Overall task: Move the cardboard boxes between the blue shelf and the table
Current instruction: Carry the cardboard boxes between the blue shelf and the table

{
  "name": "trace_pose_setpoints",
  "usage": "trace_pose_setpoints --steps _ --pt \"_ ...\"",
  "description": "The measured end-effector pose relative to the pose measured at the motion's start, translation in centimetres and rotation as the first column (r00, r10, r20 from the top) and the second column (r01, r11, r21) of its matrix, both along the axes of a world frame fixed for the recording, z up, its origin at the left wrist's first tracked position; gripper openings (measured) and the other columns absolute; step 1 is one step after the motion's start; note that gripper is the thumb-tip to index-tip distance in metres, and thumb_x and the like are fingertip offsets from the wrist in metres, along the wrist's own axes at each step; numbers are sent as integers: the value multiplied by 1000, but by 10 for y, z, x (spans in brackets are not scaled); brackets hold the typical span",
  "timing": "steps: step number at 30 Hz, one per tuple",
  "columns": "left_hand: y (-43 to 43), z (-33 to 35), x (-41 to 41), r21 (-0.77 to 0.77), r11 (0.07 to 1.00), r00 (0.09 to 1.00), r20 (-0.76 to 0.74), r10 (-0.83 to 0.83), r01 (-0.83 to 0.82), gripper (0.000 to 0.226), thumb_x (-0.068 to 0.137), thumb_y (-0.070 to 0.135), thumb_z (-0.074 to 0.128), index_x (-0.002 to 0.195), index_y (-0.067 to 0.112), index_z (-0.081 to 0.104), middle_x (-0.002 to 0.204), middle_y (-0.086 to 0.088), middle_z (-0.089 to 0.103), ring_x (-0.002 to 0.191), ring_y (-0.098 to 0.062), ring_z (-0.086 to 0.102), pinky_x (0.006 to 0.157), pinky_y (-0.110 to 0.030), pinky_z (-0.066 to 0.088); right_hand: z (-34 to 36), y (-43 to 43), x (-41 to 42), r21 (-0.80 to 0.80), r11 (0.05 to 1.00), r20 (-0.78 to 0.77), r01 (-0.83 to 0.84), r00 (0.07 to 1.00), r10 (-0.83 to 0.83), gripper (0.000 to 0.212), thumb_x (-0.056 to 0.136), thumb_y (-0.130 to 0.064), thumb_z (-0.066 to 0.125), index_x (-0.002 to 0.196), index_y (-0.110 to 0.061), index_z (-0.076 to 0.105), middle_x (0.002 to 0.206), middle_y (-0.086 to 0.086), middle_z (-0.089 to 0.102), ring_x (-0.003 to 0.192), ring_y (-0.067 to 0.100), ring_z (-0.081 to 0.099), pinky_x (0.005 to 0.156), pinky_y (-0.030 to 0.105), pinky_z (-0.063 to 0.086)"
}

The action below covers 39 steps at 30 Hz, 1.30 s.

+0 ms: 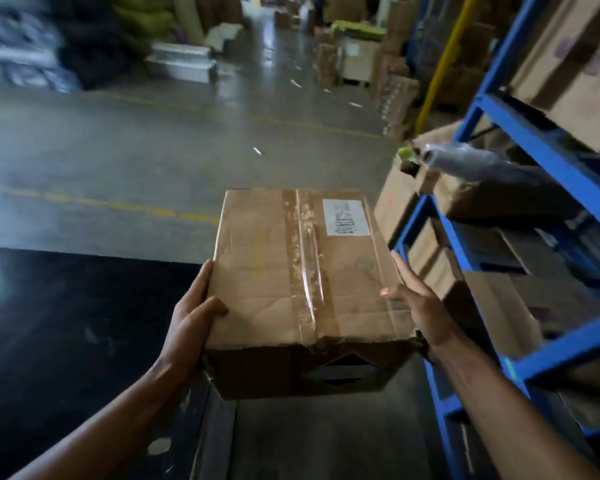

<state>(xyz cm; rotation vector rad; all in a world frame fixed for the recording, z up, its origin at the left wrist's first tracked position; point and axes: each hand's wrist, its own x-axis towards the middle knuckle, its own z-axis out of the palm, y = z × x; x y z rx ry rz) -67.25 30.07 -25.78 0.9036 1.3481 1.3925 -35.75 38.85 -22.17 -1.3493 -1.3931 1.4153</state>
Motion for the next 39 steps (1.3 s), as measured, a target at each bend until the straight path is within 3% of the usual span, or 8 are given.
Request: trace_pose_setpoints --steps 4,10,18,23,26,31,35,39 --pt "-1 5 -31 27 978 975 -68 209 -208 88 66 18 55 152 25 35 129 19 53 96 11 62 70 -9 50 -9 57 -53 -9 981 -25 -194 981 194 70 91 -6 54 152 -32 33 135 -20 50 90 -25 56 68 1 44" --pt "-25 4 -58 13 879 872 -115 475 -477 91 67 23 59 153 30 31 139 6 50 107 -12 63 73 -20 56 -18 110 -132 -18 885 -68 -465 884 463 73 89 -11 56 150 -41 32 126 -18 60 94 -3 68 70 18 54" --pt "-67 -17 -39 -14 654 645 -188 741 -756 94 62 33 62 152 32 33 141 12 50 117 -9 58 88 -25 48 -45 147 -212 -29 634 -34 -773 635 772 85 86 -13 68 153 -41 23 129 -9 59 105 10 67 77 24 56" --pt "-87 -52 -39 -124 480 495 -276 824 -868 86 71 25 56 152 24 28 146 5 43 125 -11 50 103 -25 42 -83 139 -282 -64 467 46 -882 465 884 87 81 -8 77 153 -22 29 130 -7 60 105 5 65 97 31 53" --pt "-94 -74 -49 -145 471 488 -385 783 -870 83 72 45 62 147 42 25 145 9 46 126 -7 52 102 -20 43 -109 132 -315 -59 415 110 -908 407 907 97 76 -21 84 154 -24 27 140 -2 56 113 7 63 103 36 49" --pt "-96 -104 -85 -144 450 461 -465 755 -881 86 80 52 55 155 34 17 156 -2 36 139 -19 41 113 -49 35 -113 140 -365 17 365 308 -931 352 884 96 78 -42 80 155 -28 24 136 -13 48 120 10 56 107 36 46" --pt "-81 -99 -105 -145 466 458 -573 679 -873 90 83 49 45 158 23 3 166 -3 4 150 -15 11 121 -32 16 -107 144 -392 126 373 464 -919 387 797 92 75 -51 79 152 -29 34 143 -3 53 115 6 53 104 27 44" --pt "-107 -101 -152 -222 672 537 -786 306 -707 98 86 69 38 156 20 -9 157 7 -33 141 0 -31 112 -9 -11 -105 141 -424 228 387 537 -893 447 715 84 72 -52 81 145 -25 47 140 1 57 119 12 58 101 23 42"
